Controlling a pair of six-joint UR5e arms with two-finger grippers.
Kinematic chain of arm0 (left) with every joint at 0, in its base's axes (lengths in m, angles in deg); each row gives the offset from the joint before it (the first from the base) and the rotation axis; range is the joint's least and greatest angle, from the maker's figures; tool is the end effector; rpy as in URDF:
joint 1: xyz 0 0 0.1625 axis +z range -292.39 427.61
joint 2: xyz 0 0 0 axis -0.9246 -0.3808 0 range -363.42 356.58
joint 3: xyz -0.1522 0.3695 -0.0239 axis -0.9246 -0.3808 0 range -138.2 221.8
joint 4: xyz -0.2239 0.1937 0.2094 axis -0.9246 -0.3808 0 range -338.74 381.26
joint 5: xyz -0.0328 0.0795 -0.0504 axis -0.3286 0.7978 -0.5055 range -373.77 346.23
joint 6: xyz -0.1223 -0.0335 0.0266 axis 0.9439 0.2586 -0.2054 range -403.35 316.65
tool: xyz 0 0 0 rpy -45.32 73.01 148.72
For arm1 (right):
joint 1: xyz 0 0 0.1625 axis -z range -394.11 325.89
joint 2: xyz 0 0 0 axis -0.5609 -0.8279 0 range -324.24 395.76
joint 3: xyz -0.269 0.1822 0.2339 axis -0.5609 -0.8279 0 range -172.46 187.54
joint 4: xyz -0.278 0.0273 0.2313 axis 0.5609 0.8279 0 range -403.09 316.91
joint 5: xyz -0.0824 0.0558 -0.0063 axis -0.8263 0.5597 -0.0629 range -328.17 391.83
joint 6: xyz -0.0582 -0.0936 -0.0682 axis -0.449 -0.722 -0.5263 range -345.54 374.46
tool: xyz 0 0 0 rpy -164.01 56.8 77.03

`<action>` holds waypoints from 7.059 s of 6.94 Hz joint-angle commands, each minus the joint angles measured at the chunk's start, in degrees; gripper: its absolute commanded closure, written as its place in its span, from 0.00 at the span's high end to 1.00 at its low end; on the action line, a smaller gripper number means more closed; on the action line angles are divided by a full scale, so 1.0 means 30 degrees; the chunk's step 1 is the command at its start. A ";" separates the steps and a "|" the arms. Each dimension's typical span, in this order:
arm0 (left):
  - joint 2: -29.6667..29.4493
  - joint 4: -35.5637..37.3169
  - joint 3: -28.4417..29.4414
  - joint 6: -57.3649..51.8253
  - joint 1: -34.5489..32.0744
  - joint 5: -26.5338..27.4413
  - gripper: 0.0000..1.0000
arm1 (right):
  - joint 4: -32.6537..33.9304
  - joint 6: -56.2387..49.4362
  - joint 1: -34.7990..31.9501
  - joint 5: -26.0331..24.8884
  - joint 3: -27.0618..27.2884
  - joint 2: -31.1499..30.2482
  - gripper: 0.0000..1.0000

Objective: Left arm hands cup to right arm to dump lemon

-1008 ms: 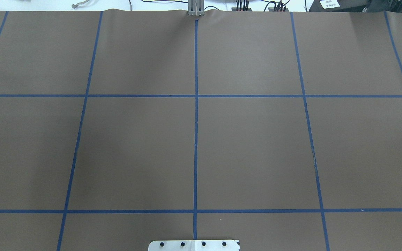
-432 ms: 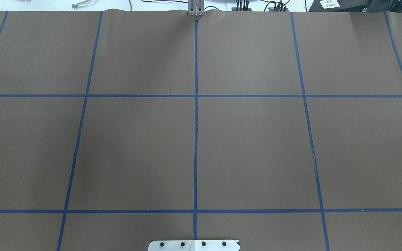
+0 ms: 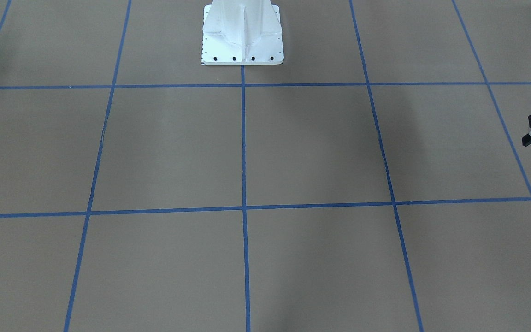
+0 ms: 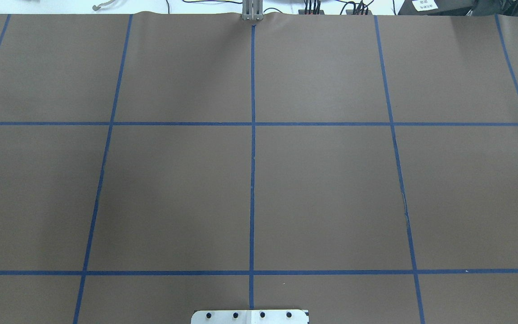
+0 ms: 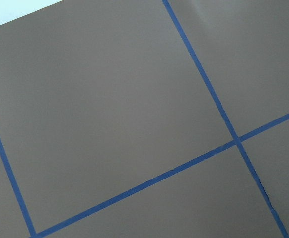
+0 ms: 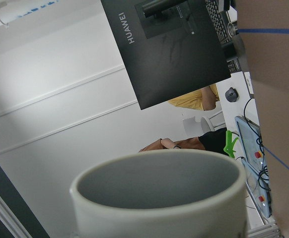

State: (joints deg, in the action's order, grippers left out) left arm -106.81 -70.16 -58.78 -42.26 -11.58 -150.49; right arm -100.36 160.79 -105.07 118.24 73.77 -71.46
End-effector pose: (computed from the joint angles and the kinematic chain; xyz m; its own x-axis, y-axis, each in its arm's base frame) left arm 0.0609 -0.5269 0.4525 0.6181 0.4180 -0.6658 -0.1575 0.8956 0.4161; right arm 0.0579 -0.2658 0.6342 -0.8522 0.0770 0.5176 -0.4577 0.3696 -0.8086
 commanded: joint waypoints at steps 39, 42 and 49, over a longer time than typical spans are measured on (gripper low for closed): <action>-1.1621 -0.3863 0.0305 3.0632 1.1513 0.5319 0.41 | 3.4352 -4.0779 1.7146 -1.7083 1.0121 1.6959 0.02; -1.1621 -0.4037 0.0334 3.0632 1.1690 0.5319 0.38 | 3.4323 -4.0779 1.7175 -1.7083 1.0179 1.6959 0.02; -1.1621 -0.4098 0.0393 3.0661 1.1719 0.5348 0.09 | 3.4294 -4.0808 1.7351 -1.7083 1.0238 1.6959 0.05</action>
State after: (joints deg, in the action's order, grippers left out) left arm -141.67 -82.52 -57.66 49.65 23.58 -134.52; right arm 2.59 38.44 -53.02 66.99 104.45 -20.58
